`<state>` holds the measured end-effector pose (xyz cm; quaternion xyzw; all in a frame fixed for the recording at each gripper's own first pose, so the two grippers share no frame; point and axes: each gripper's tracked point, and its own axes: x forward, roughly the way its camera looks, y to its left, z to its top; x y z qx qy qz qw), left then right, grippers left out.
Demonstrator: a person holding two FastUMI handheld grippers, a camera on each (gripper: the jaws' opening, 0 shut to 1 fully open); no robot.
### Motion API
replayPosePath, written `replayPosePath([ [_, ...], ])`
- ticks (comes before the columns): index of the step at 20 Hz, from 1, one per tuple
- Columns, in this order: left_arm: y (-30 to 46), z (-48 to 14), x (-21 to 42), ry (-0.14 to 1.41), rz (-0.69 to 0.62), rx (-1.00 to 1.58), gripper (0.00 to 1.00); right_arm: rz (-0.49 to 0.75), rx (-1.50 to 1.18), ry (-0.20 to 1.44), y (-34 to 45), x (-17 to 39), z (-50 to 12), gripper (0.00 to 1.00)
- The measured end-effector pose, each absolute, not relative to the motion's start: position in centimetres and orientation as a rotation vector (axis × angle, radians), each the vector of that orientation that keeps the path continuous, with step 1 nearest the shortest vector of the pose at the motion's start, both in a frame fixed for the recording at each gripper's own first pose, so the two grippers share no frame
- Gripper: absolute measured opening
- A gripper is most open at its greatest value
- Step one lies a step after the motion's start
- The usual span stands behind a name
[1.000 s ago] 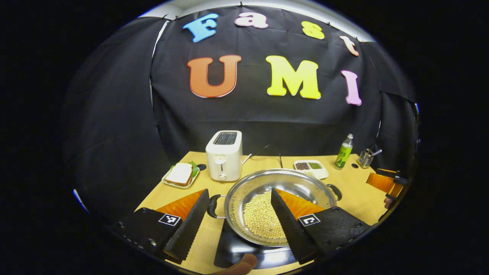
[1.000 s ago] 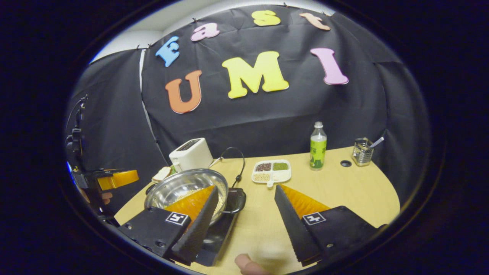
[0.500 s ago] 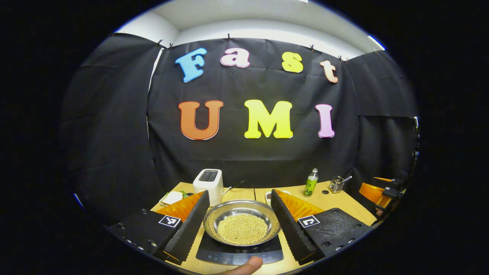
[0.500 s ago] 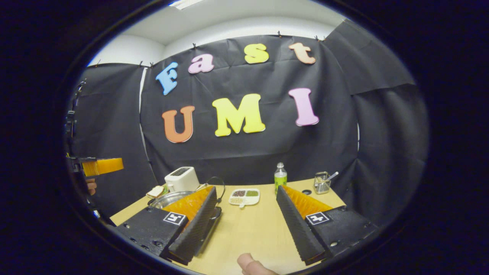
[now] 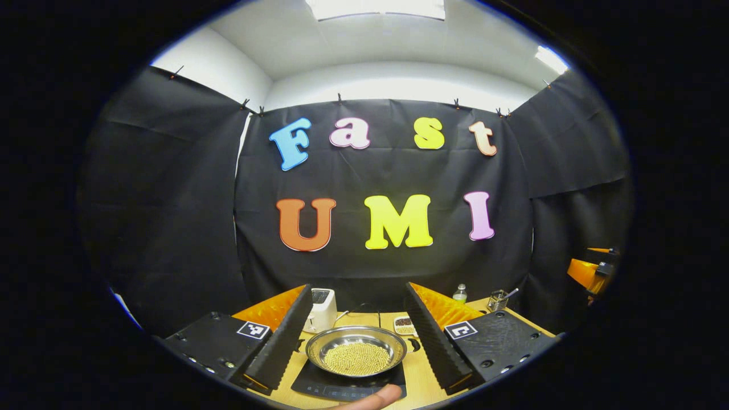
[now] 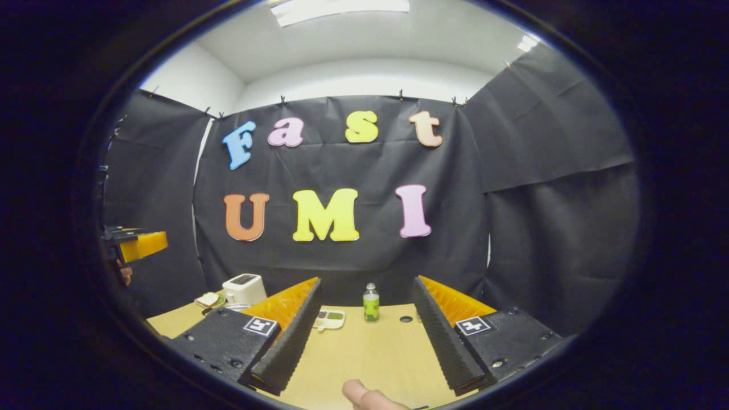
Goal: First push the handle of the pot to place it horizontally, then grasp the pot with both hands and set it on the induction cooktop.
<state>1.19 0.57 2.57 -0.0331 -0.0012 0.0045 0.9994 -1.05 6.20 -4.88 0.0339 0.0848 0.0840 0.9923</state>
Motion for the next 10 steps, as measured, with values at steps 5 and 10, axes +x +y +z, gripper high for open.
replayPosePath([
  [5, -2.2, 2.8, -2.2, -0.046, 0.002, -0.019, 0.95, 0.153, 0.08, 0.111, 4.2, -3.8, -4.0, 0.97],
  [10, -5.5, 1.5, -4.7, -0.072, -0.018, 0.011, 0.95, 0.121, 0.111, 0.118, 0.9, -6.7, -5.1, 0.97],
])
